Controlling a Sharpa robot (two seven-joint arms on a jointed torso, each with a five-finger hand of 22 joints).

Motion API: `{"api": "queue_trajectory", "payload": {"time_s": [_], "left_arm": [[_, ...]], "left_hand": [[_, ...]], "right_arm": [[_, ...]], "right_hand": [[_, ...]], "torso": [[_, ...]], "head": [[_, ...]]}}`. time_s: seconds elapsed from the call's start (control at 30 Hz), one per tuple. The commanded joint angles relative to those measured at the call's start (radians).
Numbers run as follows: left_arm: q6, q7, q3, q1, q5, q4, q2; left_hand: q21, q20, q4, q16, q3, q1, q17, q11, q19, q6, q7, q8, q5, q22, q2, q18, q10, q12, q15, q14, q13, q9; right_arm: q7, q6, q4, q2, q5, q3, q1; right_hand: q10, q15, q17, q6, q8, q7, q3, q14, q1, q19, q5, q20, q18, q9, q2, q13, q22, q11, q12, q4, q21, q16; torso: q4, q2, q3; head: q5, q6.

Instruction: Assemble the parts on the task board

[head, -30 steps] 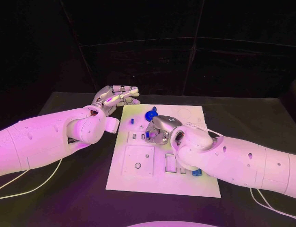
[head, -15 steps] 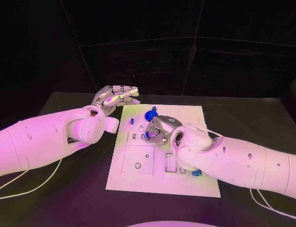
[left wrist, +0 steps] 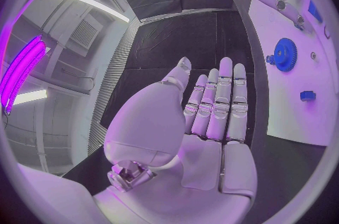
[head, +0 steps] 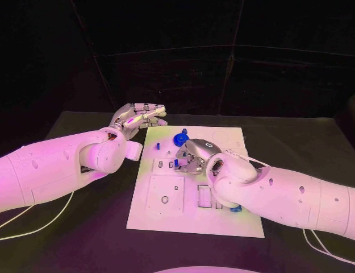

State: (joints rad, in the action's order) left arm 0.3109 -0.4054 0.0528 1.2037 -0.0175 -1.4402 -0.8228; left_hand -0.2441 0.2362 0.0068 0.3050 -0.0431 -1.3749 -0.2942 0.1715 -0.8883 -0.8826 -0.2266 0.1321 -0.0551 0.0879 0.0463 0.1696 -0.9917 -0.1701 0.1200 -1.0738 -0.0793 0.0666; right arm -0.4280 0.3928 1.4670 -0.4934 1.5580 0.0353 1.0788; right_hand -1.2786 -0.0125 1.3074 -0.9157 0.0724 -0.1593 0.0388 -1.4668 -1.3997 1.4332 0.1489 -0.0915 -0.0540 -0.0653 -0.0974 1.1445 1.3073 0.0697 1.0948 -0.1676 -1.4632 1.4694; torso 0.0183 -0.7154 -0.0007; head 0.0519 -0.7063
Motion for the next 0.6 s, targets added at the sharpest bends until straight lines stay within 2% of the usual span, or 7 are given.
{"api": "queue_trajectory", "payload": {"time_s": [0.03, 0.17, 0.3, 0.37, 0.43, 0.5, 0.6], "left_arm": [[-0.013, -0.004, -0.001, 0.002, -0.001, 0.0, 0.001], [-0.015, 0.0, -0.001, 0.002, 0.0, 0.002, 0.0], [-0.026, 0.012, -0.001, 0.002, 0.024, 0.007, -0.002], [-0.031, 0.03, -0.001, 0.002, 0.045, 0.01, -0.003], [-0.053, 0.083, -0.001, 0.002, 0.085, 0.012, -0.005], [-0.063, 0.151, -0.001, 0.002, 0.148, 0.009, -0.01], [-0.094, 0.269, -0.001, 0.003, 0.25, 0.005, -0.016]], "left_hand": [[0.002, 0.003, -0.007, -0.006, 0.001, -0.001, -0.002, 0.002, -0.002, 0.003, -0.003, -0.005, 0.002, -0.001, 0.01, 0.015, -0.001, 0.005, 0.002, 0.005, 0.001, 0.0], [-0.004, 0.0, -0.014, -0.005, -0.001, -0.003, -0.005, -0.003, -0.017, -0.006, 0.004, -0.001, 0.002, 0.001, 0.014, 0.016, -0.011, 0.002, -0.003, 0.0, 0.001, 0.001], [-0.034, -0.029, -0.015, 0.015, -0.013, 0.001, -0.023, -0.041, -0.075, -0.086, 0.042, 0.026, 0.003, 0.013, 0.029, 0.017, -0.102, -0.011, -0.037, -0.069, -0.007, 0.007], [-0.046, -0.042, -0.013, 0.02, -0.018, 0.007, -0.032, -0.053, -0.098, -0.115, 0.053, 0.029, 0.003, 0.018, 0.031, 0.016, -0.142, -0.007, -0.05, -0.1, -0.006, 0.007], [-0.06, -0.056, 0.0, 0.028, -0.015, 0.026, -0.047, -0.068, -0.127, -0.148, 0.065, 0.031, 0.001, 0.025, 0.027, 0.016, -0.192, -0.006, -0.063, -0.142, -0.008, 0.007], [-0.079, -0.066, 0.043, 0.054, 0.012, 0.087, -0.067, -0.074, -0.161, -0.167, 0.064, 0.032, 0.001, 0.033, 0.025, 0.017, -0.23, -0.014, -0.074, -0.197, -0.015, 0.007], [-0.133, -0.101, 0.092, 0.142, 0.047, 0.147, -0.131, -0.101, -0.248, -0.195, 0.085, 0.038, 0.001, 0.059, 0.022, 0.016, -0.303, -0.052, -0.107, -0.306, -0.047, 0.013]], "right_arm": [[0.096, 0.079, 0.021, -0.014, -0.025, -0.001, 0.001], [0.178, 0.109, 0.068, -0.058, -0.043, -0.002, 0.003], [0.249, 0.126, 0.111, -0.109, -0.065, -0.005, 0.026], [0.283, 0.118, 0.126, -0.137, -0.099, -0.008, 0.046], [0.326, 0.075, 0.145, -0.18, -0.168, -0.016, 0.076], [0.356, 0.038, 0.158, -0.219, -0.243, -0.021, 0.108], [0.382, 0.005, 0.174, -0.281, -0.346, -0.025, 0.147]], "right_hand": [[0.006, 0.005, 0.096, 0.008, -0.003, -0.001, -0.003, -0.066, 0.003, 0.003, 0.003, -0.008, 0.0, -0.002, -0.007, 0.0, 0.009, 0.001, -0.001, -0.004, 0.006, -0.005], [0.001, 0.006, 0.098, 0.007, -0.001, -0.001, -0.004, -0.066, 0.0, 0.004, 0.003, -0.008, 0.0, -0.002, -0.008, 0.005, 0.011, 0.001, 0.006, -0.004, 0.005, -0.004], [-0.003, 0.006, 0.1, 0.006, 0.002, 0.0, -0.004, -0.067, -0.005, 0.005, 0.006, -0.009, 0.001, -0.003, -0.009, 0.01, 0.013, 0.001, 0.013, -0.005, 0.004, -0.002], [-0.003, 0.006, 0.1, 0.006, 0.002, 0.0, -0.004, -0.067, -0.005, 0.005, 0.006, -0.009, 0.001, -0.003, -0.009, 0.009, 0.012, 0.001, 0.012, -0.005, 0.005, -0.003], [-0.001, 0.006, 0.093, 0.003, 0.005, 0.0, -0.002, -0.065, -0.008, 0.0, 0.01, -0.009, -0.001, -0.004, -0.004, 0.005, 0.003, 0.0, 0.009, -0.008, 0.009, -0.007], [0.001, 0.004, 0.076, -0.007, 0.014, 0.003, 0.001, -0.061, -0.014, -0.009, 0.013, -0.008, -0.005, -0.007, 0.007, 0.001, -0.013, -0.002, 0.006, -0.011, 0.017, -0.019], [0.003, 0.003, 0.062, -0.013, 0.02, 0.005, 0.004, -0.057, -0.021, -0.015, 0.018, -0.007, -0.007, -0.008, 0.014, -0.003, -0.025, -0.003, 0.002, -0.01, 0.023, -0.029]], "torso": [[0.0001, 0.0, 0.0002], [-0.0012, 0.002, -0.0007], [-0.0031, 0.0, 0.0005], [-0.0018, 0.001, -0.0002], [-0.0008, 0.002, -0.0013], [-0.0001, 0.002, -0.0011], [-0.0038, 0.003, 0.0014]], "head": [[0.001, 0.002], [0.001, 0.005], [0.006, 0.009], [0.002, 0.011], [0.001, 0.012], [0.001, 0.015], [0.004, 0.014]]}}
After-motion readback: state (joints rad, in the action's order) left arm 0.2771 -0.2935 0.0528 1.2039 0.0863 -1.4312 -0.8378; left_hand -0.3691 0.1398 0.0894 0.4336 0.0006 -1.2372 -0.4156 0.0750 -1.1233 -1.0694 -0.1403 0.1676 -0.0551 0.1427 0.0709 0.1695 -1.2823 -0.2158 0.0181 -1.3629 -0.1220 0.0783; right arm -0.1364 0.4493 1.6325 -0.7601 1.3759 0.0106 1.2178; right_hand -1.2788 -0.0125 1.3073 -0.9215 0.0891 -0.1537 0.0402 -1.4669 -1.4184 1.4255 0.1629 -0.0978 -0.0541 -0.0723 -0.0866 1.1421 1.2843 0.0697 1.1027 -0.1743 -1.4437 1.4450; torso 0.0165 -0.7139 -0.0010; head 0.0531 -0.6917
